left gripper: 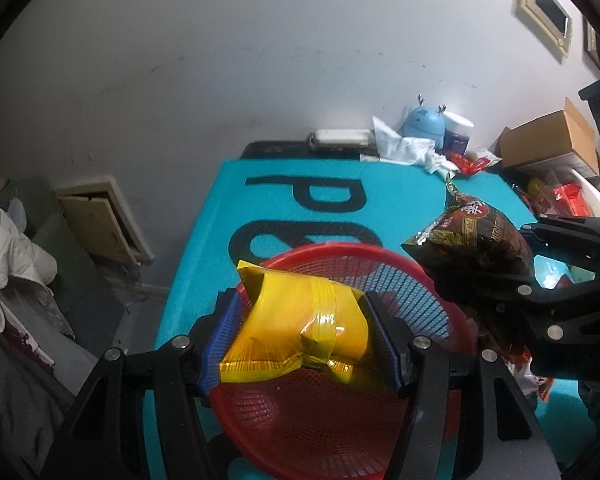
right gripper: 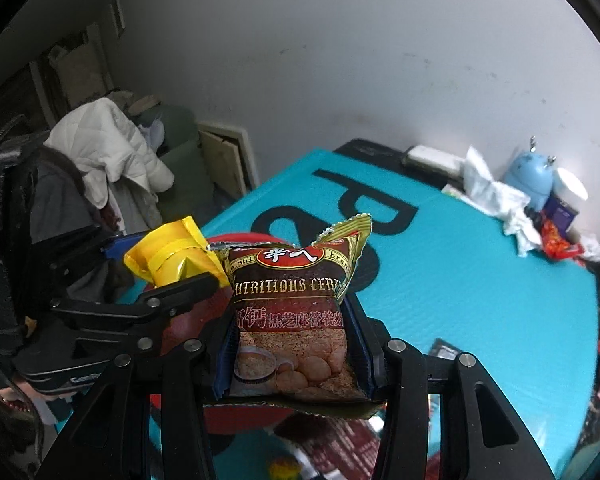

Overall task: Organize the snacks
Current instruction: 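Lower both packs into the red basket and open both tools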

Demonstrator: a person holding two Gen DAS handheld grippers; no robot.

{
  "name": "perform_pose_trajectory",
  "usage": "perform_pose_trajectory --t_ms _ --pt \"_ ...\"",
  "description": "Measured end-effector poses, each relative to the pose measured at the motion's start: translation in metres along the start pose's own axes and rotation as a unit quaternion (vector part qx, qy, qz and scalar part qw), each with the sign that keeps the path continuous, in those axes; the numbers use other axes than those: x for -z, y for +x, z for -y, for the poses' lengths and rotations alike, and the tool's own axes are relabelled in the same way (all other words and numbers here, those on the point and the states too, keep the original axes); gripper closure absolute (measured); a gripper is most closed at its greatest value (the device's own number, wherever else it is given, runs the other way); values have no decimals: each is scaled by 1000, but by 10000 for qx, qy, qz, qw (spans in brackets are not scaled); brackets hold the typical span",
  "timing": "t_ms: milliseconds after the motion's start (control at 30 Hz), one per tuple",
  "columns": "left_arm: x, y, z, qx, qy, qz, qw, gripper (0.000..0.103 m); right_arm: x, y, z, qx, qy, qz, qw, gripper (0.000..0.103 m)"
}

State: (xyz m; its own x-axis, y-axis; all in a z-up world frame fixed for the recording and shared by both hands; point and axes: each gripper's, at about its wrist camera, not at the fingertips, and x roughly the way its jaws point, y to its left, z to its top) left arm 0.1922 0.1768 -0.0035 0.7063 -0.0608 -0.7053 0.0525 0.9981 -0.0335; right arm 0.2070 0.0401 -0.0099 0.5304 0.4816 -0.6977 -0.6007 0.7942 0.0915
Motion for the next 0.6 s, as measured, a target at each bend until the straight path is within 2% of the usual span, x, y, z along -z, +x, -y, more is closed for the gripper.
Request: perform_pose_trajectory --t_ms 233,333,367,433,600 --pt "3 5 -4 -96 13 -84 9999 43 2 15 -4 -45 -8 -137 9999 56" --pt "3 2 -5 -185 5 -27 9998 41 1 16 -7 -41 -44 -134 9999 47" --pt "3 2 -6 -184 -26 -79 9998 40 2 15 -7 -25 -60 -121 9999 43" --pt "2 4 -9 -181 -99 -184 9996 29 1 14 -8 13 -76 -98 9999 41" --pt "5 -1 -12 -98 -227 -285 9993 28 1 8 -11 59 -109 -96 9999 41"
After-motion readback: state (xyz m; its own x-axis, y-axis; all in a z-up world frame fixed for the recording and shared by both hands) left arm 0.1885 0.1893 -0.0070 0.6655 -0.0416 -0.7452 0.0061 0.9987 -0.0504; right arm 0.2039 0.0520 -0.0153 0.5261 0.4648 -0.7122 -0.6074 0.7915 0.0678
